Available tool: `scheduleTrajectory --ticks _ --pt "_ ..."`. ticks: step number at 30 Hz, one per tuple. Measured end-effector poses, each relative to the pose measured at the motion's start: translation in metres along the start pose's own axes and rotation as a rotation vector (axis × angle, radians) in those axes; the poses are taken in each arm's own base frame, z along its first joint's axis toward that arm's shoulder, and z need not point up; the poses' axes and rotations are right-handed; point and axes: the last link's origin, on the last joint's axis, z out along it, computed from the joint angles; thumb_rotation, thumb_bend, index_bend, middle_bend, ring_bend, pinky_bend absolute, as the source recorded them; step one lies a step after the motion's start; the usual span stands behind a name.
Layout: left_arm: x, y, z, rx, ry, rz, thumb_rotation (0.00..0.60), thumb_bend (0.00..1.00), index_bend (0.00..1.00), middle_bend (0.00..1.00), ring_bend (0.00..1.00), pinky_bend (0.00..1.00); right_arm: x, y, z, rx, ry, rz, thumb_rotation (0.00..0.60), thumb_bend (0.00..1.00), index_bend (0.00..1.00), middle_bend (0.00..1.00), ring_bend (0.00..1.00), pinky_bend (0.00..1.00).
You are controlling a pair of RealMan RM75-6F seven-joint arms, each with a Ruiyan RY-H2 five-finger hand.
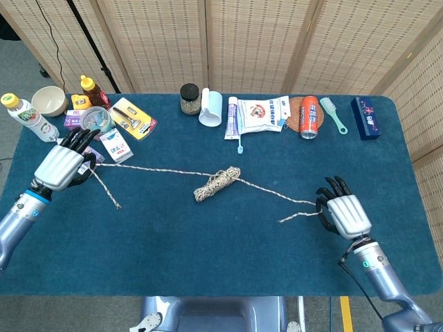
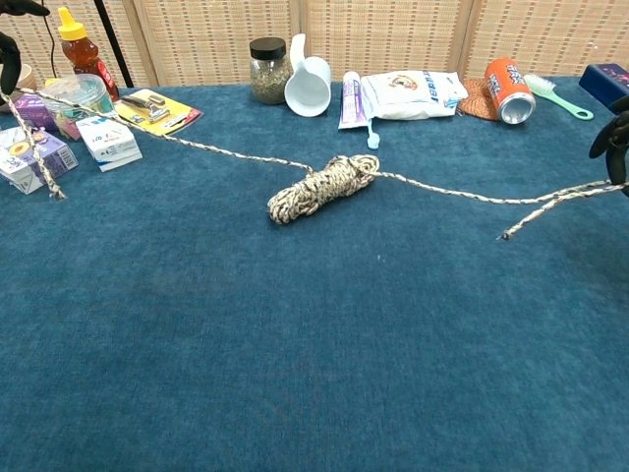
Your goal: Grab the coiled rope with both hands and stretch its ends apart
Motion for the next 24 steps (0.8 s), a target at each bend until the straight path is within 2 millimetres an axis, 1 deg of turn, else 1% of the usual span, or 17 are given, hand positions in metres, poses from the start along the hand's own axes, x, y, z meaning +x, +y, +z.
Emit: scheduleTrajectory --ticks 6,12,15,16,17,18,19,20,21,22,23,24 --pt "0.003 0.021 0.006 -0.063 0.014 -0.013 0.600 0.39 0.69 0.04 0.00 0.00 0.003 -0.019 0.004 0.058 0.006 0.030 0.600 0.51 0.62 0.30 0.08 0.00" --pt "0.003 0.049 0.014 -0.131 0.014 -0.018 0.600 0.39 0.68 0.04 0.00 0.00 0.002 -0.042 0.011 0.124 -0.001 0.050 0.600 0.51 0.61 0.28 0.08 0.00" --pt "0.003 0.064 0.018 -0.158 0.016 -0.032 0.600 0.38 0.64 0.04 0.00 0.00 0.001 -0.053 0.016 0.154 -0.008 0.061 0.600 0.52 0.58 0.26 0.07 0.00" --pt "0.002 0.070 0.020 -0.169 0.016 -0.038 0.600 0.38 0.58 0.04 0.00 0.00 0.000 -0.057 0.018 0.163 -0.011 0.066 0.600 0.52 0.56 0.24 0.07 0.00" --pt "0.002 0.075 0.021 -0.178 0.015 -0.039 0.600 0.38 0.49 0.03 0.00 0.00 -0.001 -0.060 0.019 0.167 -0.014 0.071 0.600 0.52 0.51 0.21 0.05 0.00" --pt "0.001 0.079 0.023 -0.186 0.014 -0.040 0.600 0.38 0.43 0.02 0.00 0.00 -0.002 -0.062 0.021 0.170 -0.018 0.075 0.600 0.52 0.45 0.18 0.04 0.00" --pt "0.000 0.086 0.025 -0.196 0.011 -0.039 0.600 0.37 0.33 0.01 0.00 0.00 -0.003 -0.065 0.022 0.172 -0.023 0.077 0.600 0.52 0.41 0.15 0.03 0.00" --pt "-0.001 0.090 0.026 -0.202 0.006 -0.038 0.600 0.37 0.24 0.00 0.00 0.00 -0.005 -0.066 0.024 0.172 -0.027 0.078 0.600 0.51 0.34 0.11 0.01 0.00" --pt "-0.002 0.094 0.028 -0.207 -0.001 -0.040 0.600 0.37 0.17 0.00 0.00 0.00 -0.005 -0.067 0.025 0.170 -0.030 0.079 0.600 0.49 0.28 0.06 0.00 0.00" --pt "-0.003 0.099 0.029 -0.212 -0.011 -0.046 0.600 0.37 0.13 0.00 0.00 0.00 -0.006 -0.068 0.026 0.167 -0.033 0.077 0.600 0.46 0.24 0.04 0.00 0.00" --pt "-0.003 0.103 0.030 -0.214 -0.017 -0.054 0.600 0.37 0.08 0.00 0.00 0.00 -0.007 -0.068 0.027 0.164 -0.035 0.076 0.600 0.41 0.18 0.01 0.00 0.00" --pt "-0.003 0.107 0.031 -0.217 -0.023 -0.061 0.600 0.36 0.05 0.00 0.00 0.00 -0.007 -0.068 0.027 0.161 -0.035 0.073 0.600 0.35 0.13 0.00 0.00 0.00"
